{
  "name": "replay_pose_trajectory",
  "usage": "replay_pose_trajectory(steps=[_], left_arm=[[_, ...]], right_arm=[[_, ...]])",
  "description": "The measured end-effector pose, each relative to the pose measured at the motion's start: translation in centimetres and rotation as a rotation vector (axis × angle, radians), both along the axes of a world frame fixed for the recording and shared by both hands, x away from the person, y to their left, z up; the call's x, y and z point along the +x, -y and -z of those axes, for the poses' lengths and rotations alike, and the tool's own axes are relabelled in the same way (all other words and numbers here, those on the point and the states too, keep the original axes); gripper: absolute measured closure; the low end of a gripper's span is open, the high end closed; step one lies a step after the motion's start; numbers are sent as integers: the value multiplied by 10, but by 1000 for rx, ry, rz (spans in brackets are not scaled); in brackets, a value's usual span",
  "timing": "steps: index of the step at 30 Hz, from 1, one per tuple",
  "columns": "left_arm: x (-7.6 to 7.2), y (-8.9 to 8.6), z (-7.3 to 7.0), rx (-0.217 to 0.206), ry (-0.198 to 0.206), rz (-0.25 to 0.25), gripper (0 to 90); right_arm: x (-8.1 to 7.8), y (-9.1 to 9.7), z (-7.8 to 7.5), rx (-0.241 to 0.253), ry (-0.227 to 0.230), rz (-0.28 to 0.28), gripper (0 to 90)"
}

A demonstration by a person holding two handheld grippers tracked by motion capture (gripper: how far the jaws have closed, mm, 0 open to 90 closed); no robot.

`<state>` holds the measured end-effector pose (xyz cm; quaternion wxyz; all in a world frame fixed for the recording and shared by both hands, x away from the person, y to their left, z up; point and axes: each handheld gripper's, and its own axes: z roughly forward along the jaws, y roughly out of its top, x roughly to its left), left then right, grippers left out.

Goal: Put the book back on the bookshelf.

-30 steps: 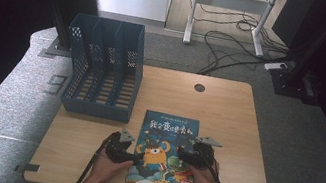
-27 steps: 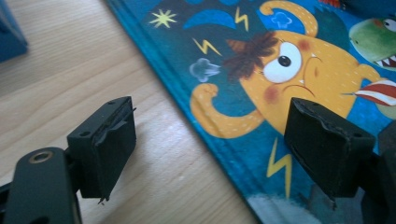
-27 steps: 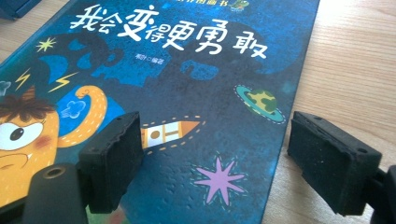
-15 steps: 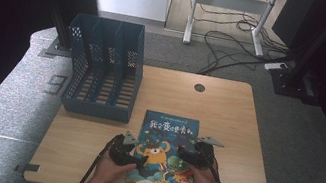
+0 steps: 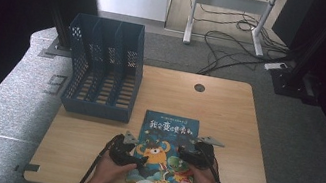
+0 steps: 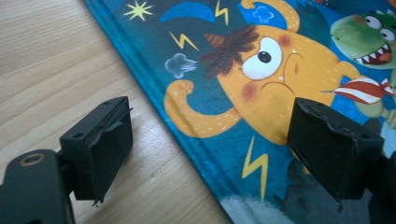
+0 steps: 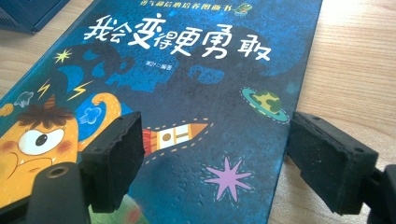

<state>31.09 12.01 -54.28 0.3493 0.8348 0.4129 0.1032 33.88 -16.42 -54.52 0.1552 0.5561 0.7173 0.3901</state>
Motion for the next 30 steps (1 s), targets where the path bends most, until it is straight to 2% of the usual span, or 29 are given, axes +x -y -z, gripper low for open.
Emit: replay_pose_trajectory(steps=[5, 7, 14, 17, 22, 30], left_arm=[[-3, 6, 1, -10, 9, 20, 141], [-5, 9, 1, -6, 13, 20, 131], [-4, 8, 1, -9, 11, 15, 138], [-4, 8, 1, -9, 11, 15, 139], [-4, 8, 1, -11, 11, 14, 138], [-4, 8, 1, -18, 9, 12, 138]], right_arm=[[1, 2, 0, 21, -13, -1, 182], [2, 3, 0, 38, -36, 2, 183], [2, 4, 1, 37, -47, 1, 185], [2, 6, 0, 55, -58, 3, 194], [3, 13, -3, 140, -77, 19, 218], [2, 16, -4, 173, -73, 23, 219]])
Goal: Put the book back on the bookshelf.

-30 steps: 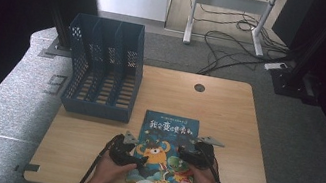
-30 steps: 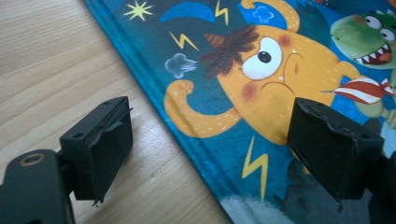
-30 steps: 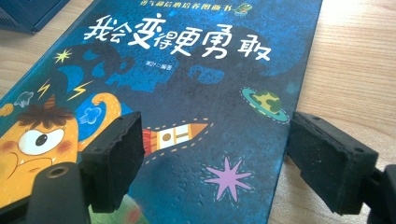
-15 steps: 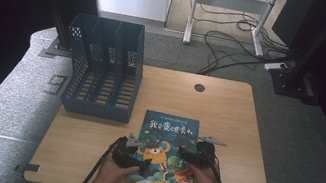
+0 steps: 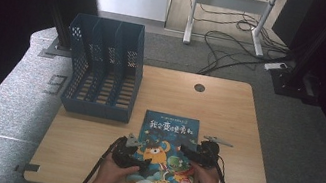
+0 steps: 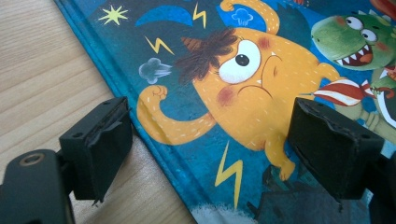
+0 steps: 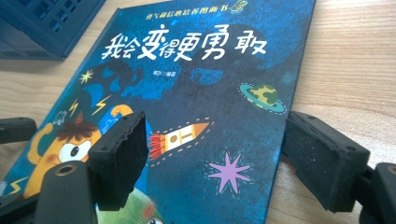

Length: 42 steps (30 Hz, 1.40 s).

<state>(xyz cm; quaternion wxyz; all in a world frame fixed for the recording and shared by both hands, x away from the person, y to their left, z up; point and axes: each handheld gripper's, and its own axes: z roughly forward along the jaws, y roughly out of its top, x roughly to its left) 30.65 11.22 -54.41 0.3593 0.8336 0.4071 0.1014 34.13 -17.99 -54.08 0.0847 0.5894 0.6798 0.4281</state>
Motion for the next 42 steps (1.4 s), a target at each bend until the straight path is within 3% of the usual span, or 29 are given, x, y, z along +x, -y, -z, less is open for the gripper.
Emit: replay_pose_trajectory(steps=[4, 24, 42], left_arm=[[0, -1, 0, -5, -2, 1, 139], [1, -3, 0, -27, -14, -4, 132], [0, -2, 1, -7, 1, 0, 136]], right_arm=[[0, 1, -1, 4, 7, -2, 231], [-1, 13, -4, 116, 15, 4, 302], [2, 8, 3, 47, -12, -5, 293]])
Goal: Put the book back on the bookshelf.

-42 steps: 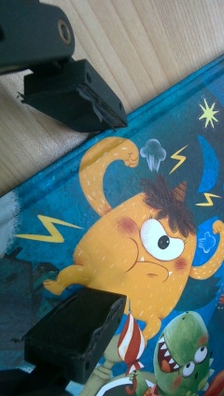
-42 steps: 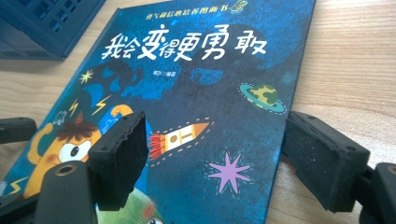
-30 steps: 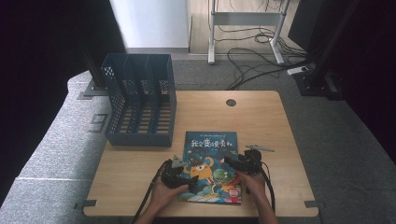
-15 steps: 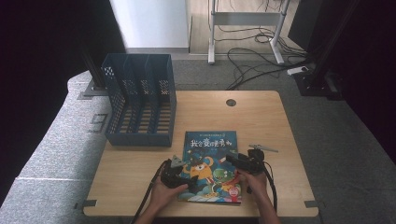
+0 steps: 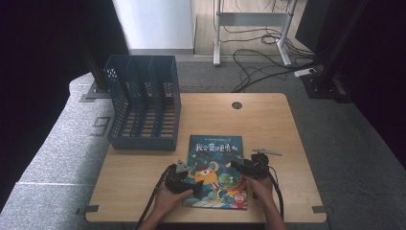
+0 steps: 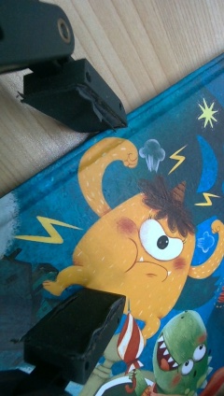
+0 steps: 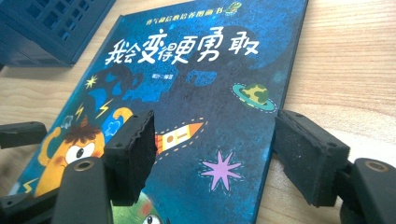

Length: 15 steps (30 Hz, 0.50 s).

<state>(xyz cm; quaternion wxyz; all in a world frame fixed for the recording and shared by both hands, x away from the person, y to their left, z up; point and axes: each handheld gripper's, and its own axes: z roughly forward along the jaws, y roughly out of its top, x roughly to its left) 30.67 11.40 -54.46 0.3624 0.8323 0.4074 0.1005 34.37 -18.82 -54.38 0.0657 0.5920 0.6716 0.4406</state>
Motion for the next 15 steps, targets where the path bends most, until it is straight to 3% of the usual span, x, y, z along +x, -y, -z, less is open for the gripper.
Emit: replay_pose_trajectory(steps=[11, 15], left_arm=[[0, -1, 0, -2, 1, 0, 140], [0, -1, 0, -3, 1, 1, 139]], right_arm=[[4, 0, 2, 0, 3, 0, 293], [7, -1, 3, -28, 2, -12, 294]])
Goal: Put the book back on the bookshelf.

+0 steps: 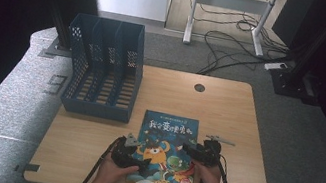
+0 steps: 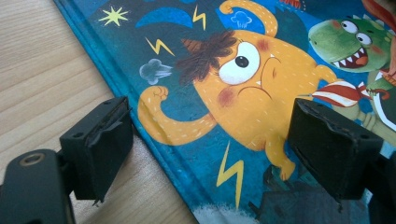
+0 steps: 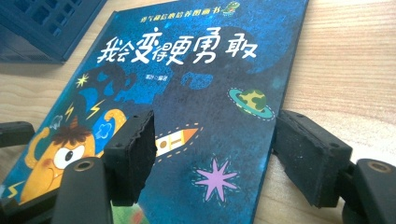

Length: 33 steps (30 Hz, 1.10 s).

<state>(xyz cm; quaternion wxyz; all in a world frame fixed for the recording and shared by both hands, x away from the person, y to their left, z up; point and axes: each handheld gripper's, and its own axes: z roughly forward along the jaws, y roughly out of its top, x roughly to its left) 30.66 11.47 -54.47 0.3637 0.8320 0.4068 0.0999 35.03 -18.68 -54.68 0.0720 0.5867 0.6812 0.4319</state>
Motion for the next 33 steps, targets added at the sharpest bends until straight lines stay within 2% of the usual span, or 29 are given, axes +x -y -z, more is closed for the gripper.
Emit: replay_pose_trajectory(steps=[3, 5, 7, 10, 11, 12, 14, 17, 22, 27, 33], left_arm=[[0, 0, 0, 4, 3, 2, 139], [0, 0, 0, 3, 2, 3, 139], [0, -1, 0, -1, 1, 5, 139], [0, -1, 0, -8, -5, 4, 140], [0, -1, 0, -12, -7, 2, 139], [0, -1, 0, -12, -7, 2, 139], [1, -2, 0, -12, -7, 3, 138], [1, -2, 0, -13, -7, 4, 137], [1, -3, 0, -27, -15, 1, 133], [2, -3, 0, -38, -19, 0, 129], [2, -5, 0, -44, -23, -1, 132]], right_arm=[[2, -1, -1, -17, -1, -4, 292], [6, -3, -2, -30, -18, -4, 285], [13, -6, -5, -71, -26, -13, 276], [18, -7, -6, -76, -37, -15, 275], [20, -6, -7, -64, -59, -17, 289], [20, -6, -7, -64, -59, -17, 289], [23, 2, -9, 0, -88, -13, 324], [23, 8, -11, 36, -90, -22, 337], [19, 10, -18, 56, -70, -30, 338], [18, 13, -19, 76, -93, -45, 339], [15, 14, -21, 77, -86, -70, 343]])
